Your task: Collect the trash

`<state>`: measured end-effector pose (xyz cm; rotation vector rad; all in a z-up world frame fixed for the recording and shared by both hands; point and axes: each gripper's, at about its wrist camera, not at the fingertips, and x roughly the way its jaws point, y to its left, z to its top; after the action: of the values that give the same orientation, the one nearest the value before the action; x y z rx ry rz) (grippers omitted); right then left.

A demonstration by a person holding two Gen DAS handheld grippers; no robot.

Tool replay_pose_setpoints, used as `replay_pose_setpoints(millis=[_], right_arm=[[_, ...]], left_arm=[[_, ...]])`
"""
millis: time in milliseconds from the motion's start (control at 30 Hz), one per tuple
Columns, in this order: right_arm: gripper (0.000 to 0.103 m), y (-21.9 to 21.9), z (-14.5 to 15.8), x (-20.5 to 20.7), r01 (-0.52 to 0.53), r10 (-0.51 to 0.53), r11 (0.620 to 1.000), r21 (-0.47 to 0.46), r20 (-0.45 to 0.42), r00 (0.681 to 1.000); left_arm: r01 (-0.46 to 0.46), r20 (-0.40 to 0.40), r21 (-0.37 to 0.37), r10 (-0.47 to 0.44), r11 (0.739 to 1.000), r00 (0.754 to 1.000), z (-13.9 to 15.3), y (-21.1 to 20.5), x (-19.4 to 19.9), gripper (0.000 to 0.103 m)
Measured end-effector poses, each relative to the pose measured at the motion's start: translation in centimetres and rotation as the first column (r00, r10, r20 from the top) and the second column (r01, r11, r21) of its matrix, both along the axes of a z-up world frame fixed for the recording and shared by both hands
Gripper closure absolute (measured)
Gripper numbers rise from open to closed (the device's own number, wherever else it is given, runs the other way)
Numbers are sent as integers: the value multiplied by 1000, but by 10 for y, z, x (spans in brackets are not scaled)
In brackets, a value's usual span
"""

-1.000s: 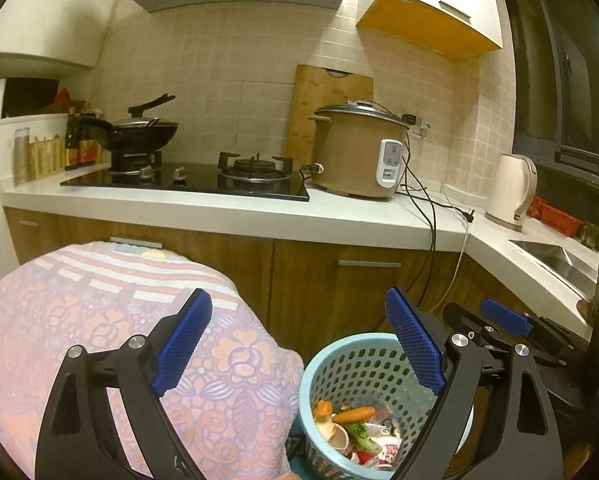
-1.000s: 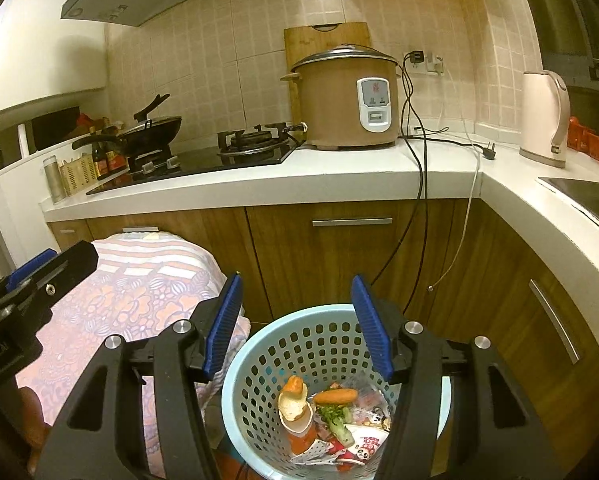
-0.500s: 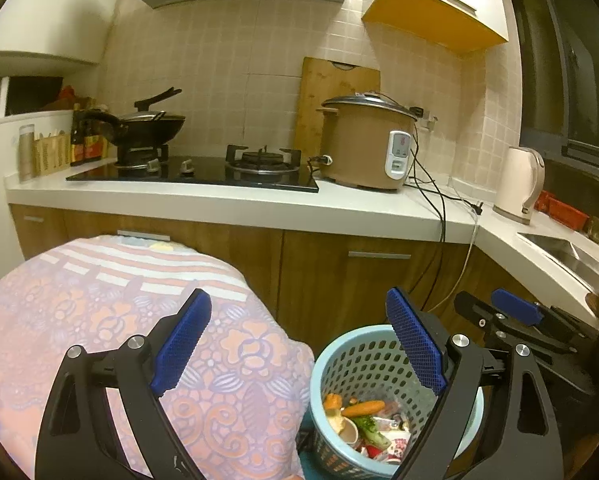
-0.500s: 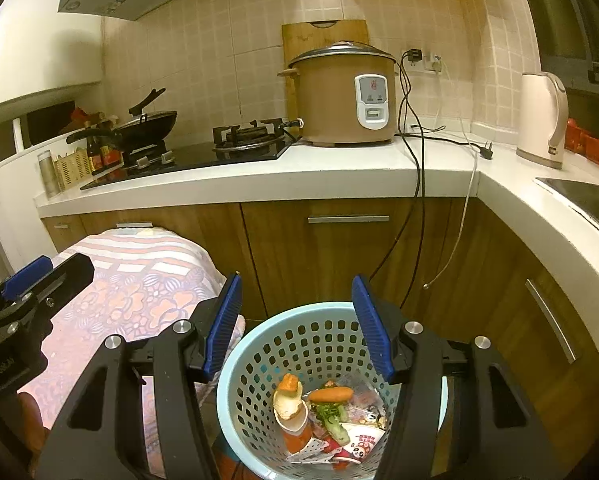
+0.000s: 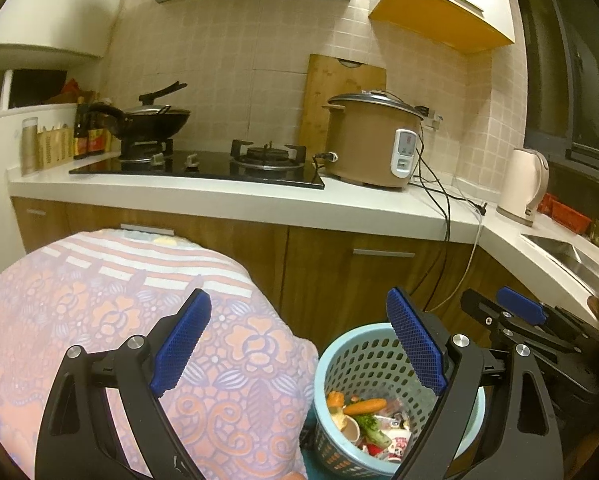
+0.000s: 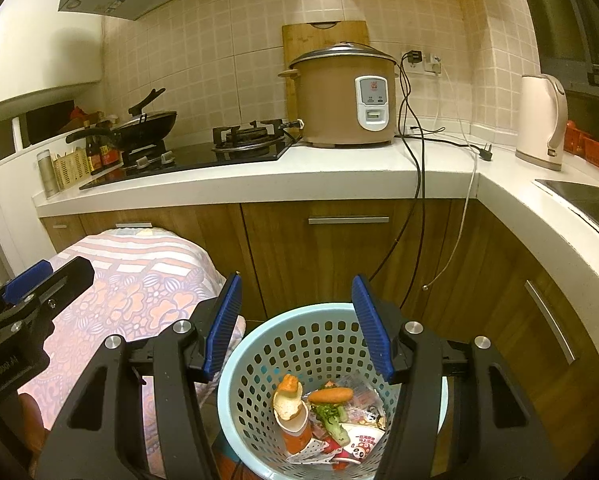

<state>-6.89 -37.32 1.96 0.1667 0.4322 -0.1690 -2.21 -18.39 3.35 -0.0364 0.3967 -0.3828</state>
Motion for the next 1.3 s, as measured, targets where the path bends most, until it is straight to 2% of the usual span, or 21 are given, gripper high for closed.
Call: replay_pose_setpoints(millis=[1067, 1300], right_arm=[[49, 9, 3, -4, 4, -4, 1000, 4, 7, 1000], [49, 13, 6, -7, 6, -6, 1000, 7, 14, 1000]], left_arm=[[0, 0, -3, 0, 1000, 1000, 5, 3, -5, 16], [-10, 5, 5, 10, 1000, 1000, 10, 4, -8, 13]])
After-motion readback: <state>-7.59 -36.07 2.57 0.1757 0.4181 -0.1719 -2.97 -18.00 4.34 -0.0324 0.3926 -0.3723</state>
